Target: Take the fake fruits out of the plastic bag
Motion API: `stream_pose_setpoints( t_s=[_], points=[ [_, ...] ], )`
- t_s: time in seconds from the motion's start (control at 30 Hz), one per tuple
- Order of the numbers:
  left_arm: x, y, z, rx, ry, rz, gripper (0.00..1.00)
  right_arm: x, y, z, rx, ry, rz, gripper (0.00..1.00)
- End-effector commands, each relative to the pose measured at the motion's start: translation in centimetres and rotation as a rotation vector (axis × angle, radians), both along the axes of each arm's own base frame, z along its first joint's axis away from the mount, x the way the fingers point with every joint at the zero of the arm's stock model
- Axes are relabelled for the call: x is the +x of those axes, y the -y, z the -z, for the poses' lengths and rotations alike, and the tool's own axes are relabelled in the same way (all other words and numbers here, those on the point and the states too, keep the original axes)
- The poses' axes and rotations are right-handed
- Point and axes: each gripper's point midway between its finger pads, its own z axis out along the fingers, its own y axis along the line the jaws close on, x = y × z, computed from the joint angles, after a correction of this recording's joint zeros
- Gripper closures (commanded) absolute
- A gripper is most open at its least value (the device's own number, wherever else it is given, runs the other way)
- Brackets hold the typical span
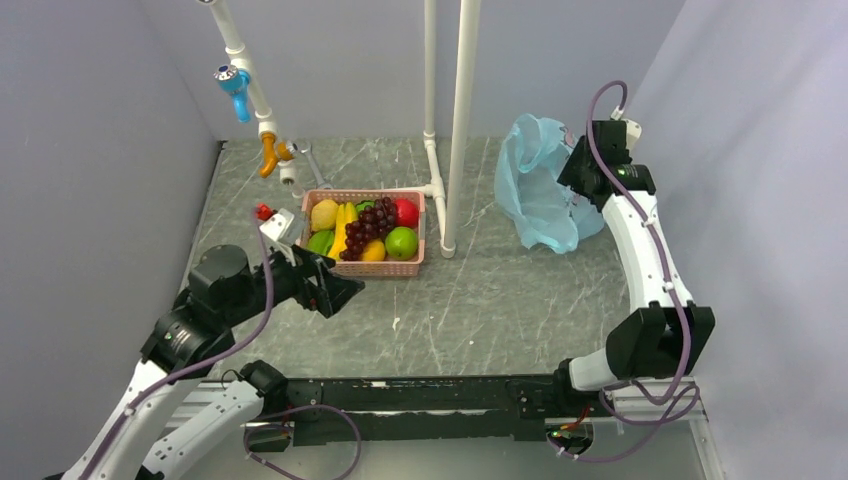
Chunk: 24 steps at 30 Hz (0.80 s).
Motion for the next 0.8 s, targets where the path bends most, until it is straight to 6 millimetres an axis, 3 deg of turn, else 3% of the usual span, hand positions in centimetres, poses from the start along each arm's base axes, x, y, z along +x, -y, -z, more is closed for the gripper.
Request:
stream_pose_setpoints(
  t_s=[0.0,0.1,0.3,0.4,0.5,0.77],
  points=[
    [-0.9,-1.8,-3.6,-0.023,0.1,-0.046,0.0,-3.8,-0.1,-2.9,-0.032,0.009,-0.044,0.38],
    [-2.0,-3.1,-5.9,-0.052,0.163,-0.077,0.01,-6.3,-0.8,-4.6,-0.028,0.049,-0.088,0.34],
    [-4.4,-6.9,-10.1,-0.071,0.282,-0.176,0.0,-12.3,-4.8,-8.5,0.048,0.193,-0.335,0.29],
    [-5.3,-9.4,-12.3,-0.086,0.353,-0.265,0.01,-15.8,-6.4,-10.7,0.066,0.291,-0.433,0.19],
    [-5.9,-11.9,-14.1,-0.126,0.43,-0.364,0.01,-18.6,-6.5,-12.7,0.047,0.374,-0.458,0.02],
    [-7.9,-16.2,-17.8,-0.2,0.568,-0.512,0.01,-23.7,-4.4,-19.3,-0.107,0.58,-0.407,0.0]
  ],
)
